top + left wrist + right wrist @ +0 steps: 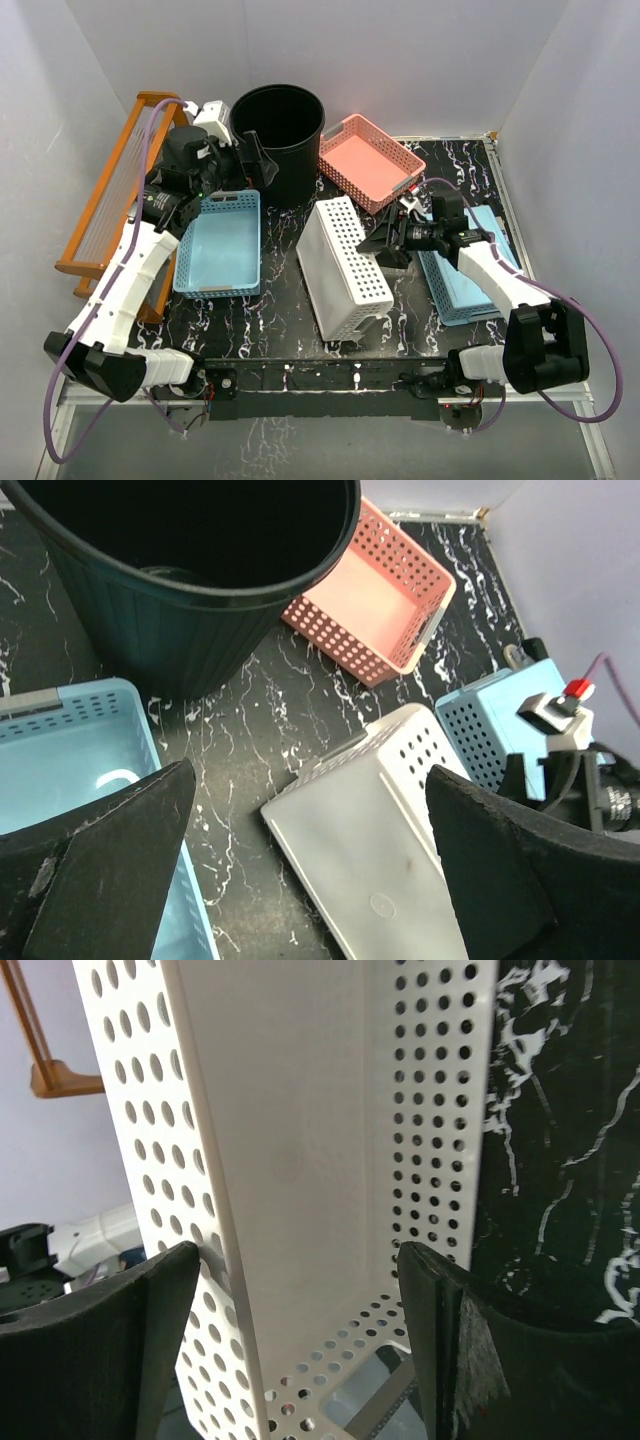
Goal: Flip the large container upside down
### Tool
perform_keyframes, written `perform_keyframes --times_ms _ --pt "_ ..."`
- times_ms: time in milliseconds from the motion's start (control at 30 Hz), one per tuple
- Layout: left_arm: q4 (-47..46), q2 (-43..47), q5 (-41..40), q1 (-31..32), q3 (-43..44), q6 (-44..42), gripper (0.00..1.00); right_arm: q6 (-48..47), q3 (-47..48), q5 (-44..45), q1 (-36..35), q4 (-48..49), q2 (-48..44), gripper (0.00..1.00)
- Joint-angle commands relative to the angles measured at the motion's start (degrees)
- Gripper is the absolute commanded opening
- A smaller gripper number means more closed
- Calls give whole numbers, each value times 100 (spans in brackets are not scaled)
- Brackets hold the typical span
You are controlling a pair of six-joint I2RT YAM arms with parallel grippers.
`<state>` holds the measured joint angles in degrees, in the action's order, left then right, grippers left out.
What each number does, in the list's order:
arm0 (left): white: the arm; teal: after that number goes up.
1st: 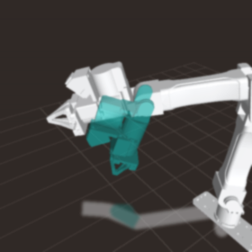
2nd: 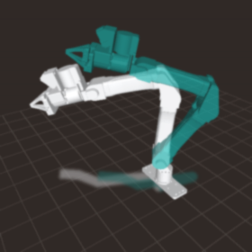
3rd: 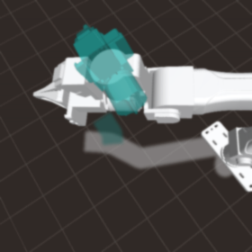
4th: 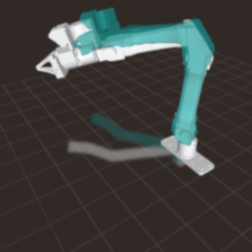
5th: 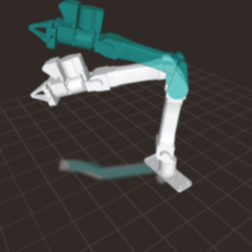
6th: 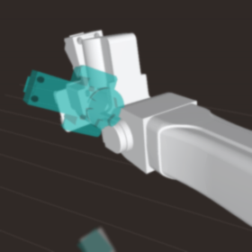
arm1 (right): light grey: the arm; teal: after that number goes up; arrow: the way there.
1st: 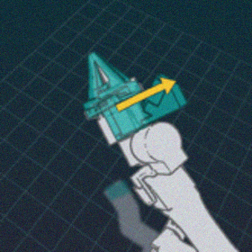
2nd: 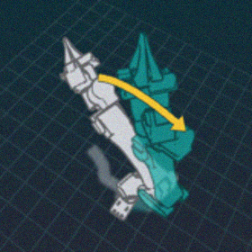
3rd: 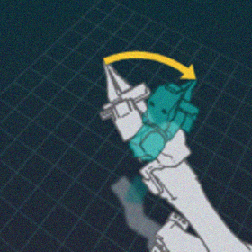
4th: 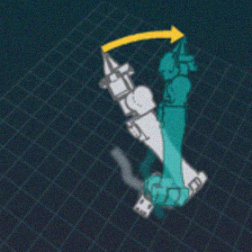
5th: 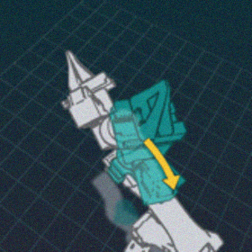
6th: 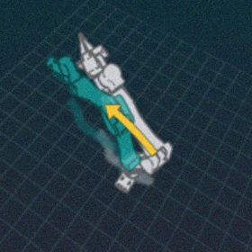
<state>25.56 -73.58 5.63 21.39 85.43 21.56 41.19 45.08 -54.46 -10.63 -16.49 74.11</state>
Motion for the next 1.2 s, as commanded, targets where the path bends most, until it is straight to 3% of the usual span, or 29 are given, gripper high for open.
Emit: perform_keyframes --times_ms 0,400,700,900,1167 --pt "168 6 46 1 -215 -149 99 -1037 349 1087 97 -1226 76 78" --pt "178 -20 -9 0 -577 -126 99 -1660 664 2821 102 -2224 -163 77" --pt "99 -130 113 -3 -569 -93 99 -1987 1061 3095 88 -2547 -227 77" --pt "64 -141 126 -3 -719 -19 99 -2278 1938 3449 73 -2393 -48 77" --pt "432 21 148 1 -1194 120 99 -2540 3680 3918 -546 -1352 1326 80"
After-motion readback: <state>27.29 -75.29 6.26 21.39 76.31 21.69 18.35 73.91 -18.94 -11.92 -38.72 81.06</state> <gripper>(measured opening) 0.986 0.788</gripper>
